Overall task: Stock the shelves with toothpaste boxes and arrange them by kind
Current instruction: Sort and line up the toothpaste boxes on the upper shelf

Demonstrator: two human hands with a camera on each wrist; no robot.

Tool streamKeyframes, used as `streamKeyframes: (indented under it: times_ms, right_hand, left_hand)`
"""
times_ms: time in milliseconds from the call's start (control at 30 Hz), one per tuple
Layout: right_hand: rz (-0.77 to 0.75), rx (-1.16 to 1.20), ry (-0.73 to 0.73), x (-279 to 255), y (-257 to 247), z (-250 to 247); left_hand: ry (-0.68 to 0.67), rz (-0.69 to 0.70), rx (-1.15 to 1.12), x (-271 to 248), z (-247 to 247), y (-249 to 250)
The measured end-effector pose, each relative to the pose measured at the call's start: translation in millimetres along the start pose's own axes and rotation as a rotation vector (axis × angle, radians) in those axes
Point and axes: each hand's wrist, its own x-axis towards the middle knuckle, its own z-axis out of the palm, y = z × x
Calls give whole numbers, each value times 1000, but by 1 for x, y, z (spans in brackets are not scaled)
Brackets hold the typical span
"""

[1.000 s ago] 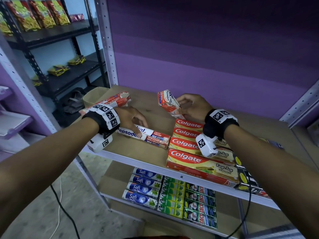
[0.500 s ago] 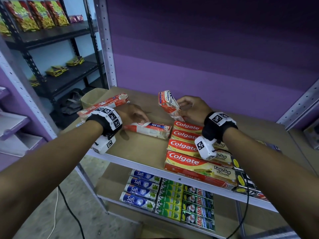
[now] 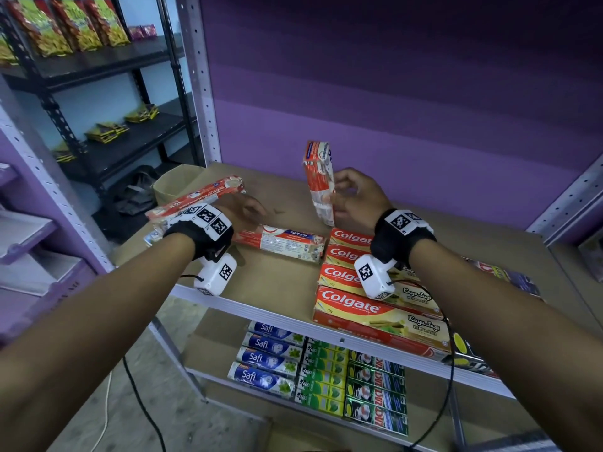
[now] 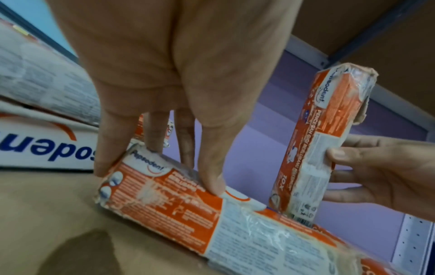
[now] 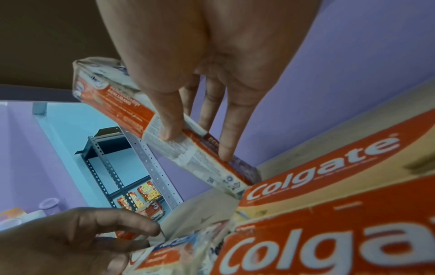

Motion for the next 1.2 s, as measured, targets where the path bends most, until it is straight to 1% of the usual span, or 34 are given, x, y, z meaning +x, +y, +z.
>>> streamKeyframes:
  times_ms: [67, 100, 233, 333, 467, 600, 767, 967, 1100, 1200]
  right_hand:
    - [12, 7, -24, 4, -2, 7]
    - [22, 4, -34, 6, -2, 10]
    - [89, -23, -56, 15, -2, 25]
    - [93, -107, -62, 25, -5, 35]
    - [43, -364, -117, 38, -19, 46]
    - [-41, -670, -197, 44, -33, 60]
    - [-83, -911, -250, 44, -38, 83]
    - [-96, -996, -262, 46, -31, 97]
    - [-129, -1033, -291, 45, -26, 106]
    - [-167, -1081, -306, 42, -23, 115]
  left_hand:
    - [92, -25, 42, -5, 4, -3]
    - [118, -56, 49, -5, 7, -4]
    - [121, -135, -102, 3, 13, -11]
    - [159, -175, -201, 3, 15, -20]
    - [174, -178, -307, 2, 17, -30]
    - [230, -212, -367, -2, 24, -44]
    - [308, -243, -415, -7, 34, -52]
    - [325, -235, -410, -9, 40, -47]
    - [311, -254, -350, -11, 43, -50]
    - [312, -236, -413, -10, 44, -53]
